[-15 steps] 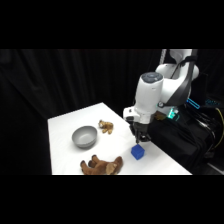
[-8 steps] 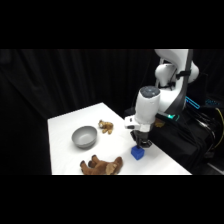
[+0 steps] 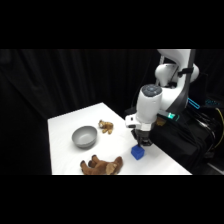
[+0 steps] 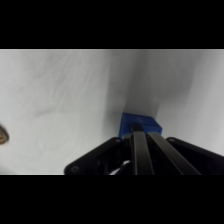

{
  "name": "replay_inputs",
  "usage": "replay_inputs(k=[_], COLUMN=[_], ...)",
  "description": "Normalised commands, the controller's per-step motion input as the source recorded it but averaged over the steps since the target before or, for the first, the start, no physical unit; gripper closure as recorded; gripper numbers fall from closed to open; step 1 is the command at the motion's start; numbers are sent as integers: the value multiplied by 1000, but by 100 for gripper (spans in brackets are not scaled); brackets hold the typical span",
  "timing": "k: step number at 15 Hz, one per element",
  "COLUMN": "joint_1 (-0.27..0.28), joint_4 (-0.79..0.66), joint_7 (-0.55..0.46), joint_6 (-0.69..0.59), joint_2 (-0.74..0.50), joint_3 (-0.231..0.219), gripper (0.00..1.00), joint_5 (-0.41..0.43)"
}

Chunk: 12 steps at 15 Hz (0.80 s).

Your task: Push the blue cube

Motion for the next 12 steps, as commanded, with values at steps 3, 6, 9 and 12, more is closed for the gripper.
replay_inputs(k=[3, 6, 9, 12], joint_1=[-13, -74, -126, -150], joint_4=[-28, 55, 89, 126], joint_7=[-167, -210, -214, -217], joint_6=[-580, -571, -465, -451], joint_2=[-545, -541, -493, -443], joint_3=[77, 91, 81, 68], gripper=[99, 72, 56, 32], joint_5=[97, 97, 88, 80])
